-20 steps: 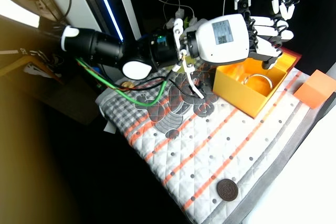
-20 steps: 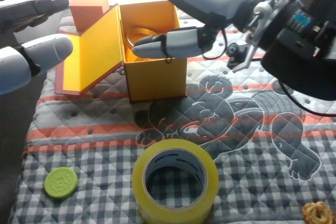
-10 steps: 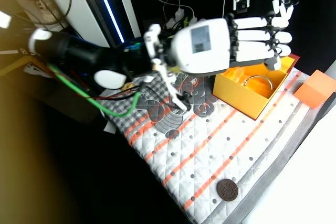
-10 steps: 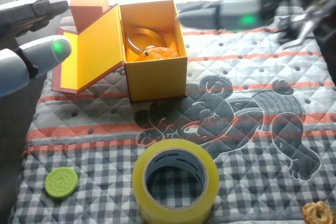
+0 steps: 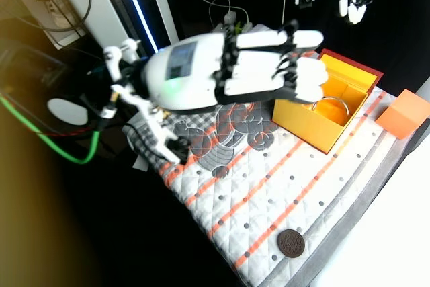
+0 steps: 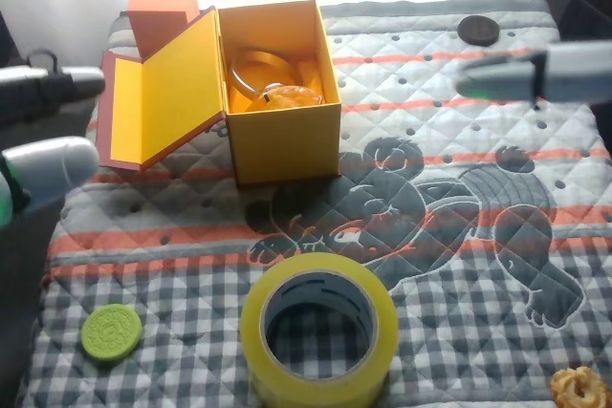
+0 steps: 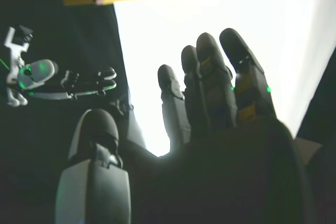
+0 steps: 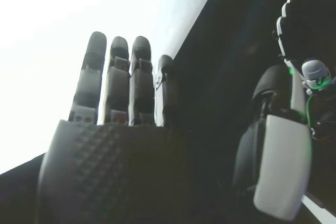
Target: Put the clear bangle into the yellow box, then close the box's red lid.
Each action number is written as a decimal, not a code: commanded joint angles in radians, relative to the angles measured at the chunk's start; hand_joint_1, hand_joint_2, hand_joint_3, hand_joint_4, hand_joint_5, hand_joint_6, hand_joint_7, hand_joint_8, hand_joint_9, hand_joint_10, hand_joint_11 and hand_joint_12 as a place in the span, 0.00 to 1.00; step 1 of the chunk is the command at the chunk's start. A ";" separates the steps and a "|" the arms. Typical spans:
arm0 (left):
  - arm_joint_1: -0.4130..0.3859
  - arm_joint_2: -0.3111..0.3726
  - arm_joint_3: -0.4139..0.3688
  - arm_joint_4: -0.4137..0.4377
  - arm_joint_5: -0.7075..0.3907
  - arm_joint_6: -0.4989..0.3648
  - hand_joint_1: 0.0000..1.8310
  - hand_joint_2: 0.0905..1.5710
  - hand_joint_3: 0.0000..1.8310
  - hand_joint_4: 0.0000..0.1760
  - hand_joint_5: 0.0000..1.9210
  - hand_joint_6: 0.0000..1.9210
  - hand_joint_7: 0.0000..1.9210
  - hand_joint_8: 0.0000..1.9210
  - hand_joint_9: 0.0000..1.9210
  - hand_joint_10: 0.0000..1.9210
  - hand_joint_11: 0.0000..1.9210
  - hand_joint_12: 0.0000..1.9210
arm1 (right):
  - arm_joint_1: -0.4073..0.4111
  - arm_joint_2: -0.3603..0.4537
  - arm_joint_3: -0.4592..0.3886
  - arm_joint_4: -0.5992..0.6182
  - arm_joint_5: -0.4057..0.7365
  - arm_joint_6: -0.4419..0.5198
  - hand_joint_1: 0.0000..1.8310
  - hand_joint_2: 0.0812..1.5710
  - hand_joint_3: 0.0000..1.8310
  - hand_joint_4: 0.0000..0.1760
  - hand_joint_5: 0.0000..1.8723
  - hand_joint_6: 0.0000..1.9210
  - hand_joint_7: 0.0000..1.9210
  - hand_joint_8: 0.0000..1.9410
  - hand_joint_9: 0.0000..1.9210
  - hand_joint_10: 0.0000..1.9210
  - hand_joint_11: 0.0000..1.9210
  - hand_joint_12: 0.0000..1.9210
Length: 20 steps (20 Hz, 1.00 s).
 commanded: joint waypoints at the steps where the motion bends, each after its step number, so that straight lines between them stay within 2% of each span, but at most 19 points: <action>1: -0.001 0.011 -0.003 0.033 -0.095 -0.009 0.22 0.67 0.00 0.99 0.29 0.00 0.23 0.00 0.20 0.00 0.00 0.39 | 0.001 0.015 -0.006 0.029 0.134 -0.001 0.32 0.58 0.00 0.49 0.13 0.00 0.15 0.00 0.10 0.00 0.00 0.22; 2: 0.006 0.016 -0.008 0.053 -0.078 -0.009 0.23 0.67 0.00 0.94 0.30 0.01 0.23 0.00 0.20 0.00 0.00 0.38 | -0.034 0.034 -0.019 0.051 0.150 -0.001 0.32 0.60 0.00 0.42 0.12 0.00 0.14 0.00 0.09 0.00 0.00 0.17; 3: 0.016 0.018 -0.010 0.065 -0.066 -0.008 0.23 0.67 0.00 0.99 0.31 0.01 0.21 0.00 0.19 0.00 0.00 0.38 | -0.060 0.044 -0.027 0.074 0.166 -0.001 0.31 0.61 0.00 0.48 0.11 0.00 0.14 0.00 0.09 0.00 0.00 0.09; 4: 0.023 0.020 -0.011 0.077 -0.043 -0.008 0.22 0.67 0.00 1.00 0.31 0.00 0.18 0.00 0.16 0.00 0.00 0.33 | -0.095 0.048 -0.031 0.106 0.194 -0.001 0.31 0.62 0.00 0.57 0.10 0.00 0.15 0.00 0.08 0.00 0.00 0.04; 5: 0.025 0.020 -0.010 0.078 -0.026 -0.006 0.23 0.67 0.00 1.00 0.31 0.00 0.17 0.00 0.15 0.00 0.00 0.31 | -0.107 0.049 -0.033 0.120 0.202 -0.001 0.30 0.63 0.00 0.61 0.10 0.00 0.15 0.00 0.07 0.00 0.00 0.01; 7: 0.042 0.018 -0.008 0.062 -0.003 -0.003 0.21 0.67 0.00 1.00 0.31 0.00 0.17 0.00 0.14 0.00 0.00 0.28 | -0.133 0.053 -0.037 0.139 0.205 -0.001 0.28 0.67 0.01 0.77 0.09 0.00 0.14 0.00 0.07 0.00 0.00 0.00; 8: 0.057 0.014 -0.008 0.052 0.000 -0.002 0.21 0.67 0.00 1.00 0.30 0.00 0.18 0.00 0.14 0.00 0.00 0.28 | -0.146 0.054 -0.039 0.149 0.207 -0.001 0.27 0.69 0.01 0.78 0.09 0.00 0.14 0.00 0.07 0.00 0.00 0.00; 11: 0.061 -0.017 -0.003 0.048 0.046 0.055 0.24 0.66 0.00 1.00 0.34 0.01 0.19 0.00 0.15 0.00 0.00 0.30 | -0.156 0.052 -0.041 0.158 0.212 -0.001 0.24 0.69 0.00 0.56 0.06 0.00 0.15 0.00 0.07 0.00 0.00 0.00; 12: 0.057 -0.029 -0.002 0.045 0.062 0.083 0.25 0.66 0.00 0.96 0.36 0.01 0.20 0.00 0.15 0.00 0.00 0.25 | -0.157 0.050 -0.041 0.160 0.212 -0.001 0.23 0.70 0.00 0.51 0.05 0.00 0.15 0.00 0.07 0.00 0.00 0.00; 13: 0.052 -0.038 0.004 0.042 0.081 0.094 0.29 0.64 0.00 0.93 0.35 0.00 0.20 0.00 0.14 0.00 0.00 0.18 | -0.158 0.049 -0.040 0.160 0.212 -0.001 0.22 0.69 0.00 0.50 0.05 0.00 0.15 0.00 0.08 0.00 0.00 0.00; 14: 0.051 -0.042 0.010 0.038 0.091 0.094 0.29 0.64 0.00 0.93 0.35 0.00 0.20 0.00 0.14 0.00 0.00 0.18 | -0.159 0.048 -0.040 0.160 0.212 -0.001 0.22 0.69 0.00 0.50 0.05 0.00 0.15 0.00 0.08 0.00 0.00 0.00; 15: 0.049 -0.049 0.020 0.031 0.103 0.095 0.30 0.63 0.00 0.89 0.36 0.00 0.21 0.00 0.15 0.00 0.00 0.20 | -0.160 0.047 -0.040 0.162 0.212 -0.001 0.21 0.69 0.00 0.51 0.06 0.00 0.16 0.00 0.08 0.01 0.01 0.00; 17: 0.042 -0.063 0.038 0.016 0.136 0.108 0.30 0.63 0.00 0.94 0.35 0.00 0.20 0.00 0.14 0.00 0.00 0.19 | -0.163 0.044 -0.040 0.166 0.212 -0.001 0.20 0.69 0.00 0.53 0.06 0.00 0.17 0.01 0.09 0.01 0.03 0.01; 18: 0.031 -0.075 0.046 0.002 0.158 0.138 0.30 0.63 0.00 0.92 0.34 0.00 0.19 0.00 0.13 0.00 0.00 0.15 | -0.166 0.044 -0.040 0.169 0.212 -0.001 0.18 0.69 0.00 0.58 0.05 0.00 0.17 0.01 0.09 0.01 0.03 0.01; 19: 0.020 -0.087 0.049 -0.008 0.172 0.169 0.30 0.63 0.00 0.93 0.33 0.00 0.19 0.00 0.13 0.00 0.00 0.14 | -0.170 0.043 -0.040 0.172 0.213 -0.001 0.18 0.69 0.00 0.59 0.05 0.00 0.17 0.01 0.09 0.01 0.03 0.01; 20: 0.007 -0.098 0.053 -0.015 0.188 0.201 0.28 0.63 0.00 0.99 0.31 0.00 0.16 0.00 0.10 0.00 0.00 0.07 | -0.177 0.043 -0.040 0.178 0.216 -0.001 0.17 0.69 0.00 0.62 0.05 0.00 0.17 0.00 0.08 0.00 0.02 0.01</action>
